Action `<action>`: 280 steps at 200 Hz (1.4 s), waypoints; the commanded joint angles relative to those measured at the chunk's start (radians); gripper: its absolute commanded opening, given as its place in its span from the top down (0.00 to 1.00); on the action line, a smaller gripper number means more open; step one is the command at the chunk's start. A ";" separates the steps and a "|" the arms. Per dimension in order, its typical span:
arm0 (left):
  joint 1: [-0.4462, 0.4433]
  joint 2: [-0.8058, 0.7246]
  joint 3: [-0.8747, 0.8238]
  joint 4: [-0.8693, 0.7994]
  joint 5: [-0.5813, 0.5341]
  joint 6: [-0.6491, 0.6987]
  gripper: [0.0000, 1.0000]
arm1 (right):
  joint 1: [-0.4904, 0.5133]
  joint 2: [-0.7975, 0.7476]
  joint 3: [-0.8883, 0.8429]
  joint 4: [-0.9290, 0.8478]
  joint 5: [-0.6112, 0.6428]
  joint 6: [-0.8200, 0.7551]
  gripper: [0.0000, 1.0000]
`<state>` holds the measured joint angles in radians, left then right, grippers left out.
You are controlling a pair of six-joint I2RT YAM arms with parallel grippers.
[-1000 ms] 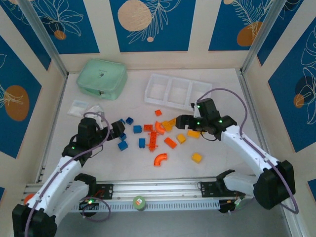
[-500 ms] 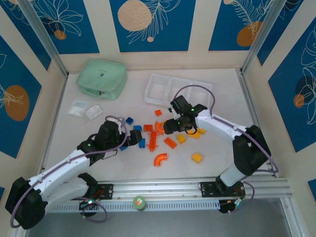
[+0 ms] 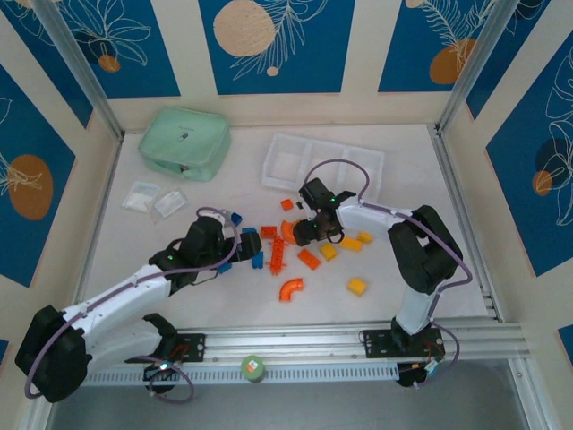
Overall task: Sort the legos into containers by color
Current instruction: Pick up the lego from the center of the table.
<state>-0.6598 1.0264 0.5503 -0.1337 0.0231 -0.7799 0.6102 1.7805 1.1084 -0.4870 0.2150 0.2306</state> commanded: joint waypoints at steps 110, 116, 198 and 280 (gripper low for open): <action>-0.009 0.049 0.049 0.011 -0.032 0.019 0.01 | 0.035 0.088 0.021 0.074 0.068 -0.069 0.51; -0.008 0.050 0.050 0.011 -0.032 0.019 0.01 | 0.036 0.087 0.021 0.076 0.067 -0.070 0.52; -0.008 0.051 0.055 0.000 -0.032 0.028 0.01 | 0.046 0.092 0.041 0.061 0.038 -0.102 0.61; -0.009 0.030 0.060 -0.017 -0.025 0.030 0.01 | 0.054 -0.009 0.034 0.004 0.060 -0.084 0.76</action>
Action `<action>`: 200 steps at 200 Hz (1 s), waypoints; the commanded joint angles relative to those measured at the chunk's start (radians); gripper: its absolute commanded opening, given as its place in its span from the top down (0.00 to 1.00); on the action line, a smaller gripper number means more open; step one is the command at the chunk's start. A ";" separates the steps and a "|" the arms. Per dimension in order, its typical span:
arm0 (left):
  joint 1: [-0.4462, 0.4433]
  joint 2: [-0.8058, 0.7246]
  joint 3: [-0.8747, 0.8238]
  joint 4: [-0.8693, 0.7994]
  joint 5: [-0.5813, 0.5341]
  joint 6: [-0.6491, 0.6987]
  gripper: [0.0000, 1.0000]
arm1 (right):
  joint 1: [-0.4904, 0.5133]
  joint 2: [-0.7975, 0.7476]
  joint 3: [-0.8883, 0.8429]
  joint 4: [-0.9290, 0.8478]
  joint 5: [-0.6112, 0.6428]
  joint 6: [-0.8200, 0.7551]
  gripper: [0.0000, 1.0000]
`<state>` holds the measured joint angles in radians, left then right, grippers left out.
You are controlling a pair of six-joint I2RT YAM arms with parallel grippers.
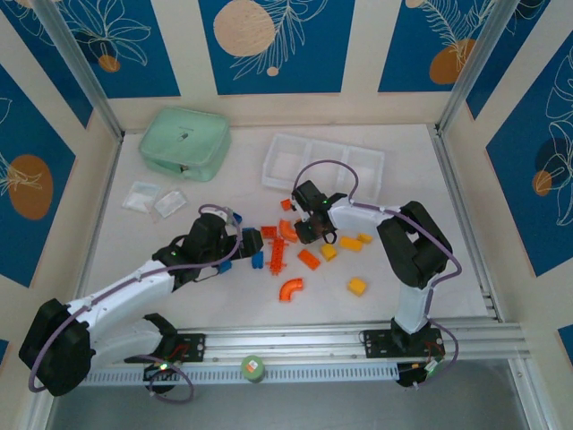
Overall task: Sort the legos into containers by color
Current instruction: Pick up the lego from the center of the table, then place the lego in the container.
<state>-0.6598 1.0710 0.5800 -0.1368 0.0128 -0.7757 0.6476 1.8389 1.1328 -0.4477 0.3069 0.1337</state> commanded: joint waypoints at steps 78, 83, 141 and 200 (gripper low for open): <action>0.016 -0.037 0.144 -0.144 -0.075 0.108 0.01 | -0.015 -0.076 0.233 -0.131 -0.032 0.083 0.78; 0.021 -0.035 0.152 -0.153 -0.082 0.113 0.01 | -0.017 -0.061 0.259 -0.130 -0.029 0.088 0.78; 0.105 -0.013 0.209 -0.172 -0.102 0.141 0.01 | -0.055 0.225 0.647 -0.215 0.018 0.143 0.77; 0.181 0.047 0.232 -0.139 -0.015 0.139 0.01 | -0.089 0.403 0.846 -0.247 0.104 0.158 0.73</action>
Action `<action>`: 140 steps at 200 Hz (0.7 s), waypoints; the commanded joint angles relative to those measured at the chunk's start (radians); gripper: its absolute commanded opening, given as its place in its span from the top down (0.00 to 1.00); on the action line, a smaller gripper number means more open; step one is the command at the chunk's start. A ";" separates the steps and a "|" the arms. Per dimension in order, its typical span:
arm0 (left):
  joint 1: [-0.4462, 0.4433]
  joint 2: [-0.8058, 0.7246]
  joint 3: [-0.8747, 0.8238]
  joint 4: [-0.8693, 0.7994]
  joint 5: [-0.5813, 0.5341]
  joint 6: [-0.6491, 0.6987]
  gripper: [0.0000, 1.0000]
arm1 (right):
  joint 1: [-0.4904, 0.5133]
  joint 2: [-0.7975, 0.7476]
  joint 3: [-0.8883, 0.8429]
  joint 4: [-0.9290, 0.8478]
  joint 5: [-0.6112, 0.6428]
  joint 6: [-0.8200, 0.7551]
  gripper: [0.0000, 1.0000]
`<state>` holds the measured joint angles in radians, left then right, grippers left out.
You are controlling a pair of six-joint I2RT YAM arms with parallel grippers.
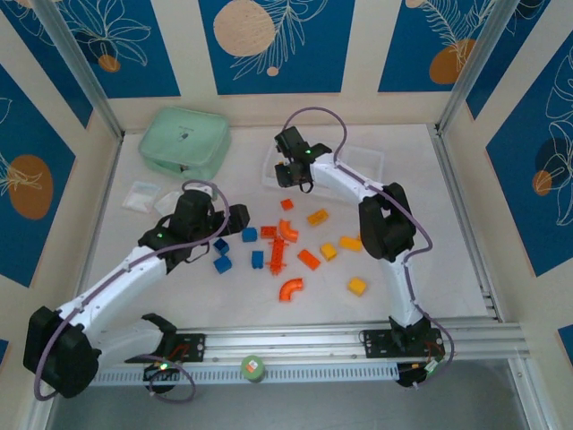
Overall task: Sort the legos into containers by color
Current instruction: Place the lego in the container.
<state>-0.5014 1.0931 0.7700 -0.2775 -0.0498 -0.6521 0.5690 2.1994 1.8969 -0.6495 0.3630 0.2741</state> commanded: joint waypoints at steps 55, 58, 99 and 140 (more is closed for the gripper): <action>0.034 0.053 0.070 -0.007 0.070 0.017 0.01 | 0.000 0.048 0.132 -0.078 0.080 0.006 0.48; 0.034 0.053 0.071 -0.011 0.070 0.017 0.01 | 0.001 0.043 0.128 -0.077 0.081 0.005 0.47; 0.034 0.043 0.097 -0.052 0.101 0.041 0.01 | 0.022 -0.084 0.011 -0.056 0.055 0.001 0.43; 0.032 0.005 0.064 -0.051 0.147 0.037 0.01 | 0.034 -0.246 -0.190 -0.020 0.001 0.041 0.39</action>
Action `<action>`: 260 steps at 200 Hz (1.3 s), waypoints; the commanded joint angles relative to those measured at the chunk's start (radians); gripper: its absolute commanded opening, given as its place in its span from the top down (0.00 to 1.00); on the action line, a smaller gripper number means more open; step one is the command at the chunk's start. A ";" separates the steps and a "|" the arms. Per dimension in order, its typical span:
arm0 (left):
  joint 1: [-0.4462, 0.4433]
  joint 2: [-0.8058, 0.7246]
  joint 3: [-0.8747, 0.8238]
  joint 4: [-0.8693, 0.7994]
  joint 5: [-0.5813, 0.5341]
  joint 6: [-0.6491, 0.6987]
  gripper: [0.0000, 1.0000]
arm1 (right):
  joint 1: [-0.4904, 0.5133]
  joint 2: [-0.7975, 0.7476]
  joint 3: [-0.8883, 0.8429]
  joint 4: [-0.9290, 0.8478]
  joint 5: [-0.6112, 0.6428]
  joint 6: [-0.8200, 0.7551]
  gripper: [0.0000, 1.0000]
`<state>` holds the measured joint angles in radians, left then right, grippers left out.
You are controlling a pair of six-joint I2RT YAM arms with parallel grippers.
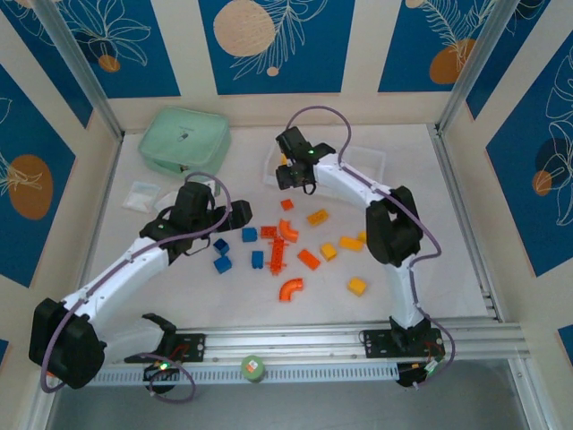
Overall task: Sort the legos into containers by color
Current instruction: Place the lego in the container, then pick up the lego from the center of the table.
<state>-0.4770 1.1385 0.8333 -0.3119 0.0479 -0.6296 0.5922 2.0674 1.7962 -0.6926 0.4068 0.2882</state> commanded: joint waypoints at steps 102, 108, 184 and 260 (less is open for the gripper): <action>-0.080 -0.130 -0.147 0.066 0.093 -0.039 0.01 | 0.016 -0.362 -0.557 0.129 -0.092 0.315 0.21; -0.089 -0.131 -0.155 0.078 0.091 -0.048 0.01 | 0.018 -0.362 -0.572 0.138 -0.089 0.332 0.20; -0.163 -0.104 -0.182 0.140 0.043 -0.093 0.01 | 0.009 -0.269 -0.627 0.214 -0.054 0.430 0.12; -0.173 -0.059 -0.138 0.136 0.040 -0.079 0.01 | -0.022 -0.173 -0.573 0.286 0.044 0.448 0.12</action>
<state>-0.6384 1.0748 0.6601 -0.1875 0.1036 -0.7094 0.5800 1.8652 1.1774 -0.4450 0.3992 0.7151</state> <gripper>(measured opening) 0.994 0.883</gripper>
